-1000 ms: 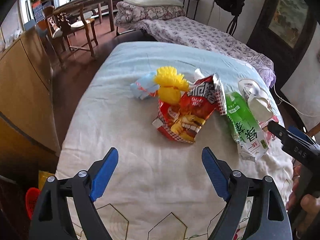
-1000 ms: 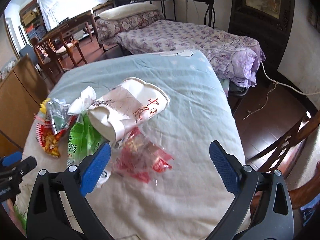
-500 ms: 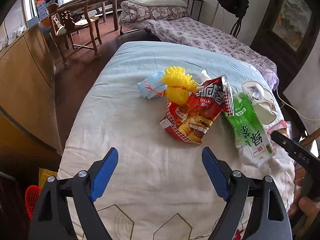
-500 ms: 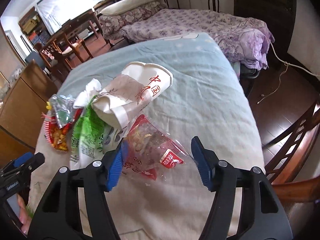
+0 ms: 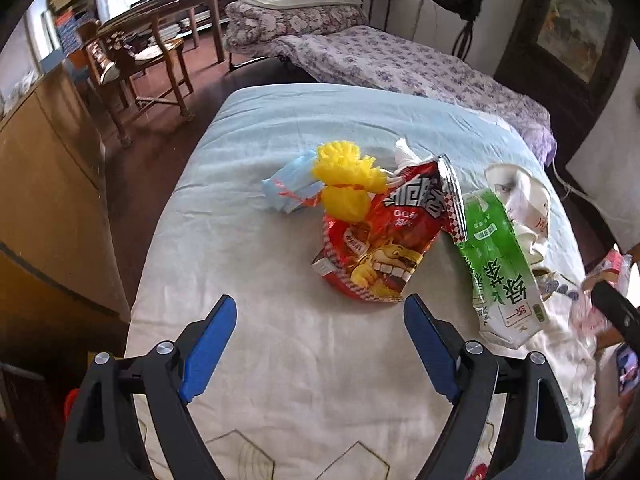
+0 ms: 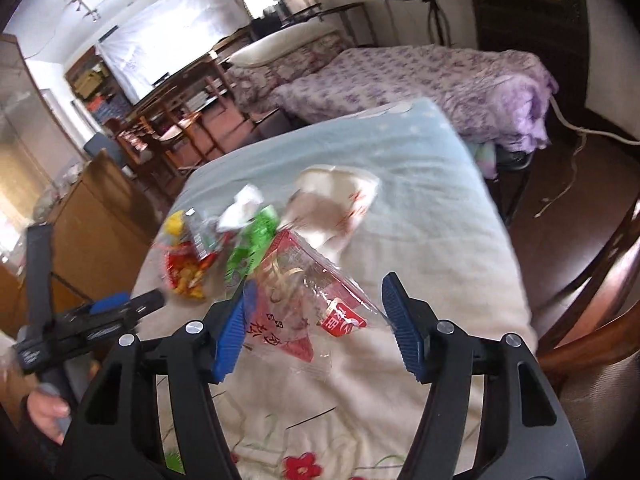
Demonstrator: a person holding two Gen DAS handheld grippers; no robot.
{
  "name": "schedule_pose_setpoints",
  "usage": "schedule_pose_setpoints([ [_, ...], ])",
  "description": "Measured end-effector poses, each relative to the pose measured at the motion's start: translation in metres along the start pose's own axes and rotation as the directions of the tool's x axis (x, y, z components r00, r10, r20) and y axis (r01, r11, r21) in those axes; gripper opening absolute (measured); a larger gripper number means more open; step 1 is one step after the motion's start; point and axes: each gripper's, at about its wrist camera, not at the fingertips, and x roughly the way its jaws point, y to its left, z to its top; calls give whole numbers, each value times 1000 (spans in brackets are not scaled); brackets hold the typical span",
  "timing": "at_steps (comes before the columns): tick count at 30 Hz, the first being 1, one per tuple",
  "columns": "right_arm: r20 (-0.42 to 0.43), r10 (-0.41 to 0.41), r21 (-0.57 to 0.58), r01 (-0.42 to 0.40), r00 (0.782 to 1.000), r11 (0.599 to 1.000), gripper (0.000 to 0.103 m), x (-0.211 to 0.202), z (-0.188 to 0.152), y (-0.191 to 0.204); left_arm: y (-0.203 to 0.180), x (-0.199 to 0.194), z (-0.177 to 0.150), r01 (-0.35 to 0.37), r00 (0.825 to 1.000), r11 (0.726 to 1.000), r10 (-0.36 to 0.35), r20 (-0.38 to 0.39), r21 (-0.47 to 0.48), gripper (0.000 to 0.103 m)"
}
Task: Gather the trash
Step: 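Grasp the red snack bag with the left tool while the right tool grasps the clear bag, then lift both bags and carry them over the red mesh basket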
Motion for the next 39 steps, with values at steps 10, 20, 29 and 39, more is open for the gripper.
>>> schedule_pose_setpoints([
  [10,-39,68,-28,-69,997,997,63,7,-7,7,-30,35,16,-14,999,996,16,-31,87,84],
  [20,-60,71,-51,-74,996,996,64,15,-8,10,-34,59,23,4,999,996,0,-52,86,46],
  [29,-41,56,-75,-59,998,995,64,11,-10,14,-17,15,-3,174,984,984,-172,-45,48,39],
  [39,-49,81,-101,-85,996,991,64,3,-29,34,5,-29,-56,309,950,950,-307,-60,32,39],
])
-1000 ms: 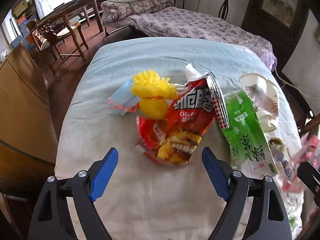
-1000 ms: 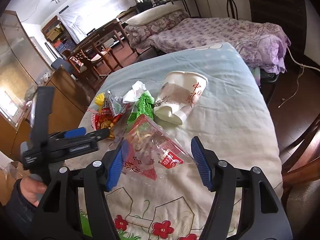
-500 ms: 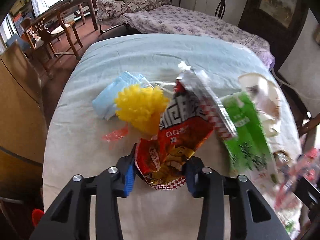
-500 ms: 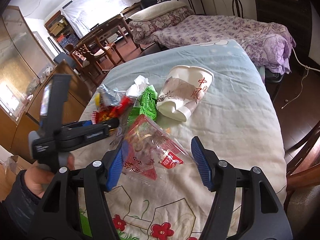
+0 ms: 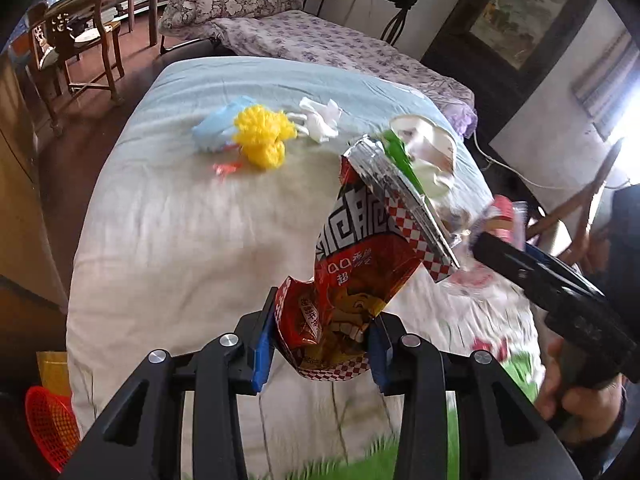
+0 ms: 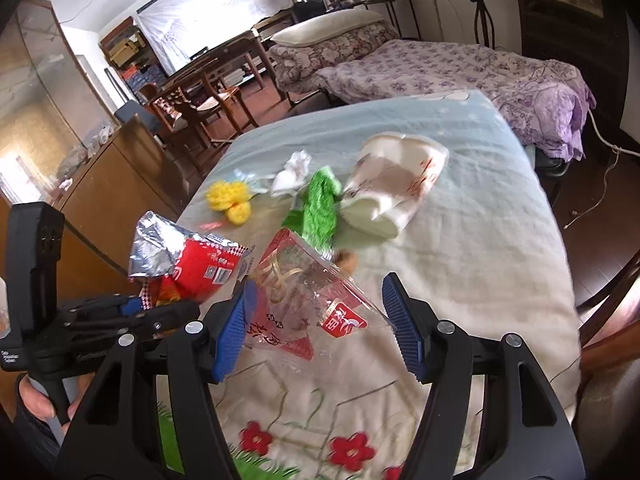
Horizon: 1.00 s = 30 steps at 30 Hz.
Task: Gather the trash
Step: 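Lift both bags and carry them over the red mesh basket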
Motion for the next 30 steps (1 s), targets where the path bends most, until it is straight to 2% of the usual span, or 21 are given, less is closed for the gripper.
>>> schedule_pose_setpoints([
  [13,-54,74,-42,-77,996,996,64,-4,-37,38,32,-44,-46,13,998,996,-8,59,-90,39],
  [17,-113,30,-69,-38,993,997,64,4,-45,46,42,-53,-58,23,998,992,-15,68,-126,39],
  [22,-201,-69,-130,43,977,991,65,24,-51,57,45,-62,-71,6,996,992,5,85,-125,39],
  [25,-220,-82,-138,52,972,989,66,28,-53,58,49,-64,-75,12,996,990,0,88,-138,39],
  [27,-229,-89,-141,57,969,988,72,30,-54,59,52,-64,-75,17,996,990,-5,88,-143,39],
  [30,-242,-94,-138,61,966,989,76,34,-55,60,52,-63,-75,24,996,989,-11,88,-147,39],
])
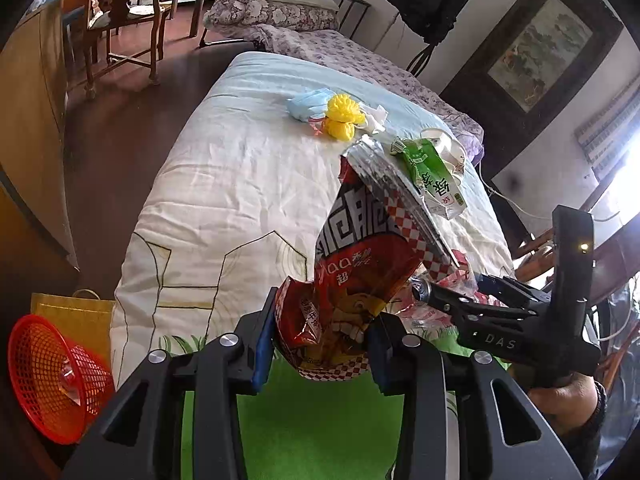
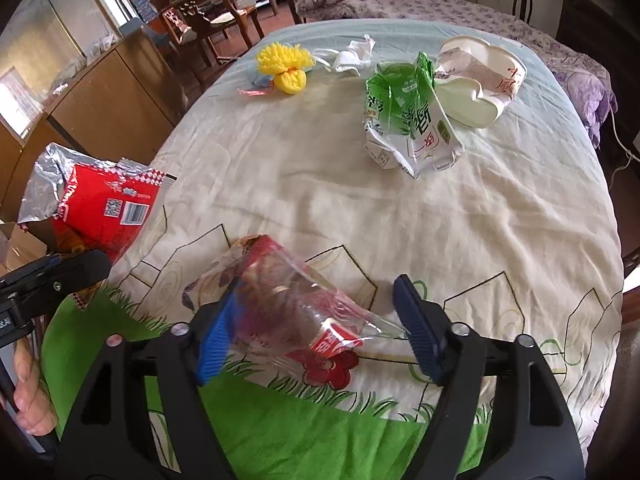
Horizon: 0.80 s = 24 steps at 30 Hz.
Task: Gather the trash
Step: 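Lift both bags and carry them over the red mesh basket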
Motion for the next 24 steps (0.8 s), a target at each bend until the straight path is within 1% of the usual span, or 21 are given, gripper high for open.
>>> schedule_pose_setpoints([
  [2,0,20,6,-20,1000,1000,76,0,0,-2,0,1,-1,4,1000,1000,-4,0,0,39],
  [3,11,38,12,-38,999,999,74,-2,-1,-4,0,1,-1,5,1000,1000,-5,-1,0,39],
  [4,29,62,20,-62,998,998,70,-7,-1,-6,0,1,-2,5,1000,1000,-5,-1,0,39],
  [5,39,82,30,-83,996,996,61,-10,0,-7,1,0,-2,5,1000,1000,-5,-2,0,39],
  [8,106,126,74,-134,986,988,59,-30,0,-20,0,0,-1,4,1000,1000,-4,2,1,39],
  [11,180,201,101,-221,963,970,58,-53,-2,-30,2,1,-1,7,1000,1000,-7,2,0,39],
  [13,203,229,100,-253,952,962,58,-64,-3,-33,2,1,-2,9,1000,1000,-9,2,-1,39],
  [17,184,196,85,-214,963,973,58,-64,-3,-28,2,0,-2,7,1000,1000,-7,8,-1,39],
  [24,132,193,44,-200,972,979,58,-57,-5,-7,7,-10,-7,-8,999,1000,9,36,-15,39],
])
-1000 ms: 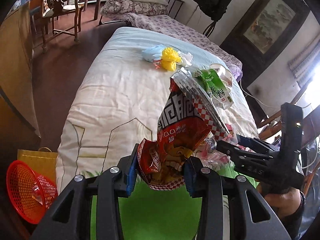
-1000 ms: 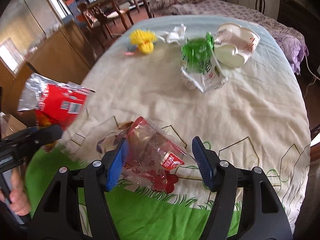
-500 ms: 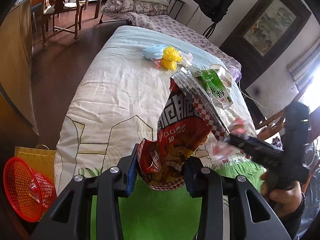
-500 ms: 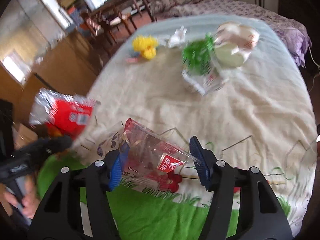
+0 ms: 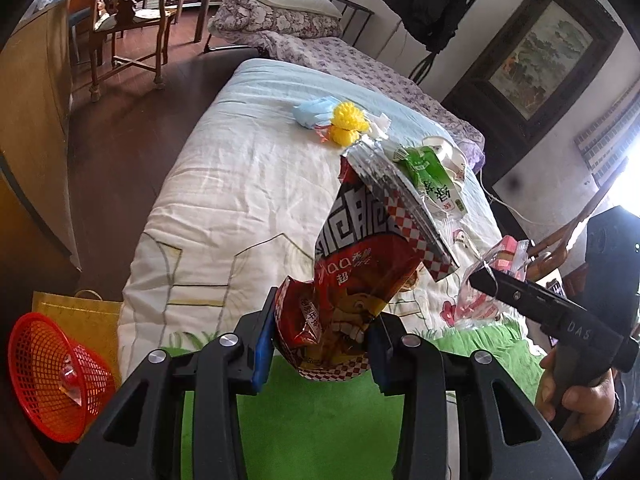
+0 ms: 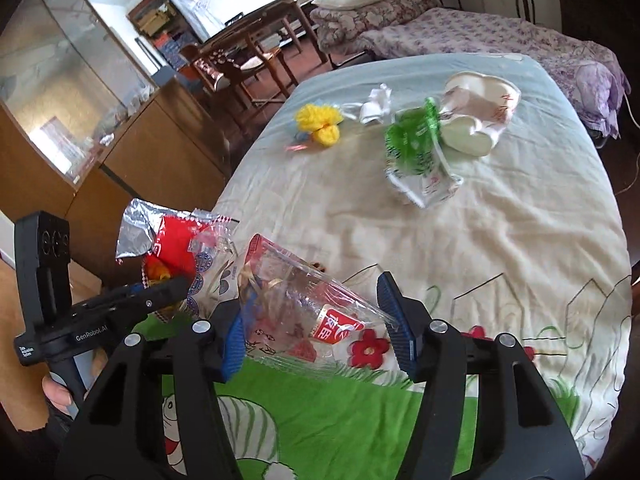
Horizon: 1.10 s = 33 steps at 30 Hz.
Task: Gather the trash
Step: 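Lift both bags and carry them over the red mesh basket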
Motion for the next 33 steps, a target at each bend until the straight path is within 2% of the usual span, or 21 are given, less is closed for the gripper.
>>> schedule_pose_setpoints([
  [5,-29,14,-63,-15,999,998,58,8,-2,27,17,-10,-6,-17,1000,999,17,18,-40,39],
  [11,-60,37,-145,-46,997,988,58,19,0,65,53,-29,-22,-89,993,987,98,63,-133,39],
  [18,-120,75,-287,-106,990,952,58,46,4,137,111,-49,-42,-165,979,939,194,68,-301,39],
  [24,-204,89,-399,-165,975,902,58,80,-1,204,171,-60,-67,-239,962,866,273,16,-439,39],
  [33,-343,66,-534,-252,937,807,58,142,-19,308,261,-89,-107,-299,935,713,350,-48,-634,39],
])
